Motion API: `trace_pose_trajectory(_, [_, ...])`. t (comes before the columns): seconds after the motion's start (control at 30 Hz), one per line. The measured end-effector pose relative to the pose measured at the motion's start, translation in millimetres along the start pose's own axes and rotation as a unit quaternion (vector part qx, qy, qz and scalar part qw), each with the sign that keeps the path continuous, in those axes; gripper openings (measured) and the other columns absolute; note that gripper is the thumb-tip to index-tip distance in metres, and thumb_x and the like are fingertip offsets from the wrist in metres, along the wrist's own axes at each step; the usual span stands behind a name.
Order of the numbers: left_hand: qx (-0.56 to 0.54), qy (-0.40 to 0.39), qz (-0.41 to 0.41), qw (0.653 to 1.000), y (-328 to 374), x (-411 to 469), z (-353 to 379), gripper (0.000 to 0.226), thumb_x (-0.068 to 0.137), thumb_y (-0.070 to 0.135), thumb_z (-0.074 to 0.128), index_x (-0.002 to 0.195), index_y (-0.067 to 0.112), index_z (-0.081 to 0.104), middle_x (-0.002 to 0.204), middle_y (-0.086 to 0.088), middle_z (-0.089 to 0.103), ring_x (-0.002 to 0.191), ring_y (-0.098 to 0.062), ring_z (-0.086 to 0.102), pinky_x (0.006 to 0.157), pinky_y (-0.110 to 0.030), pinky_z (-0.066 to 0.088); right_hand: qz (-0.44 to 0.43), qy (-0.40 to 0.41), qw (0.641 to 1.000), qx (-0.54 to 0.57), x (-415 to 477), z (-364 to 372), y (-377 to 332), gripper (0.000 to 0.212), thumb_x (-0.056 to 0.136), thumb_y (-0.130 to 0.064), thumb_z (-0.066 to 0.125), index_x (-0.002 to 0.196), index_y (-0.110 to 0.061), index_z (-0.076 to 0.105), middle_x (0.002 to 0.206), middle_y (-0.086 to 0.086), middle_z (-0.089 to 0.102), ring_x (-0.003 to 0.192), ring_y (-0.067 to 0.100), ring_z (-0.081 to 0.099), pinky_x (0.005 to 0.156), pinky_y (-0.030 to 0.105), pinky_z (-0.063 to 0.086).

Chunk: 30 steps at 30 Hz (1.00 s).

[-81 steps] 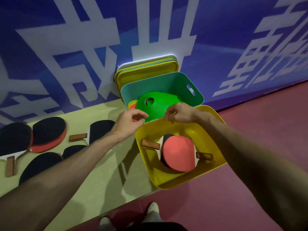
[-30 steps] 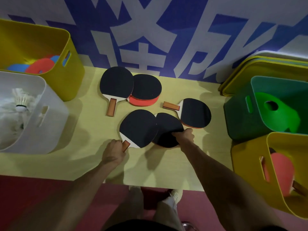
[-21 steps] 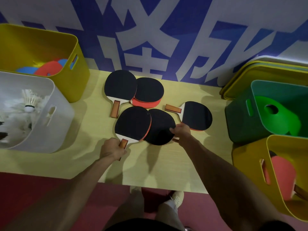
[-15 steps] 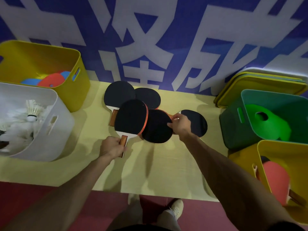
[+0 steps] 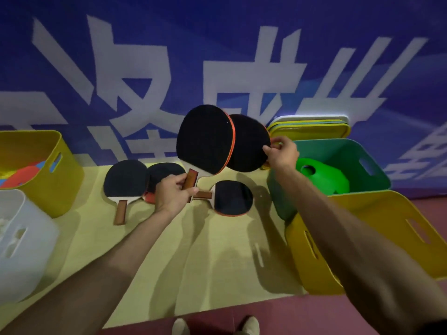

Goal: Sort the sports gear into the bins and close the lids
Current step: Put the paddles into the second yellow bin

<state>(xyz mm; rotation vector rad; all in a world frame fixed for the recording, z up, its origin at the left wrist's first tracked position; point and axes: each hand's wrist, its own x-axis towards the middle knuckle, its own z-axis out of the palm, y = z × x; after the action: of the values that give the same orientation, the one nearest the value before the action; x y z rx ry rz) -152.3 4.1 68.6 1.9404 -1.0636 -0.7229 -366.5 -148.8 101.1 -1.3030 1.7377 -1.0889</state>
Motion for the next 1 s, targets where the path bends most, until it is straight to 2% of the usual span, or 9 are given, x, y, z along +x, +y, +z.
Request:
trace_pose_trajectory(0.07, [0.023,-0.025,0.033,0.999,17,-4,17,0.058,0.071,0.012,0.081,0.125,0.008,0.06,0.108,-0.003,0.066,0.096,-0.016,0.063,0.09,-0.032,0.052,0.017,0.034,0.998,0.047,12,-33,0,0.018,0.077,-0.014,0.074,0.081,-0.025,0.061,0.08,0.001,0.065,0.084,0.027,0.068,0.071,0.048,0.058])
trace_pose_trajectory(0.17, [0.061,-0.073,0.094,0.991,37,-15,46,0.053,0.069,0.012,0.082,0.119,0.012,0.066,0.099,-0.001,0.067,0.092,-0.018,0.063,0.087,-0.034,0.052,0.042,0.058,0.988,0.138,27,-82,5,0.015,0.084,-0.006,0.068,0.088,-0.018,0.059,0.079,0.002,0.06,0.079,0.023,0.064,0.052,0.032,0.055])
trace_pose_trajectory(0.3, [0.159,-0.14,0.191,0.958,66,-32,91,0.047,0.072,0.02,0.08,0.117,0.023,0.068,0.098,0.004,0.065,0.093,-0.019,0.06,0.087,-0.037,0.048,0.054,0.094,0.978,0.178,42,-145,24,0.016,0.085,-0.004,0.066,0.09,-0.018,0.059,0.085,0.004,0.063,0.078,0.02,0.065,0.052,0.031,0.054])
trace_pose_trajectory(0.43, [0.281,-0.195,0.277,0.898,99,-50,134,0.045,0.078,0.03,0.074,0.122,0.031,0.063,0.105,0.011,0.059,0.098,-0.014,0.054,0.084,-0.028,0.045,0.068,0.131,0.976,0.159,56,-205,53,0.014,0.085,-0.008,0.068,0.093,-0.017,0.062,0.081,-0.001,0.062,0.081,0.019,0.065,0.061,0.036,0.06])
trace_pose_trajectory(0.53, [0.348,-0.222,0.358,0.837,124,-66,162,0.038,0.082,0.032,0.068,0.12,0.034,0.064,0.103,0.011,0.056,0.098,-0.015,0.052,0.076,-0.026,0.039,0.084,0.145,0.974,0.149,64,-247,77,0.013,0.084,-0.01,0.069,0.09,-0.02,0.062,0.097,0.006,0.066,0.088,0.021,0.067,0.062,0.038,0.061])
trace_pose_trajectory(0.63, [0.371,-0.239,0.416,0.795,144,-77,192,0.032,0.083,0.031,0.065,0.115,0.033,0.065,0.102,0.009,0.056,0.099,-0.016,0.053,0.076,-0.029,0.041,0.106,0.143,0.971,0.162,68,-284,97,0.014,0.086,-0.008,0.067,0.091,-0.02,0.061,0.106,0.01,0.065,0.091,0.023,0.067,0.062,0.037,0.061])
trace_pose_trajectory(0.8, [0.406,-0.285,0.427,0.756,164,-89,240,0.03,0.084,0.03,0.062,0.114,0.03,0.065,0.103,0.004,0.053,0.099,-0.02,0.054,0.077,-0.034,0.045,0.124,0.117,0.966,0.197,65,-328,129,0.014,0.089,-0.002,0.062,0.095,-0.014,0.059,0.094,0.01,0.065,0.08,0.024,0.067,0.051,0.03,0.055])
trace_pose_trajectory(0.93, [0.446,-0.32,0.405,0.731,155,-99,277,0.022,0.084,0.031,0.062,0.105,0.027,0.066,0.103,0.003,0.052,0.099,-0.023,0.056,0.078,-0.036,0.045,0.14,0.076,0.967,0.198,61,-352,153,0.015,0.088,0.001,0.061,0.101,-0.008,0.06,0.084,0.011,0.064,0.072,0.023,0.065,0.056,0.035,0.057])
trace_pose_trajectory(1.0, [0.449,-0.333,0.385,0.734,145,-101,291,0.021,0.085,0.03,0.062,0.105,0.026,0.066,0.105,0.003,0.053,0.102,-0.025,0.057,0.079,-0.037,0.046,0.146,0.054,0.972,0.175,59,-360,162,0.014,0.089,0.001,0.061,0.1,-0.008,0.06,0.076,0.01,0.061,0.064,0.02,0.061,0.049,0.03,0.055])
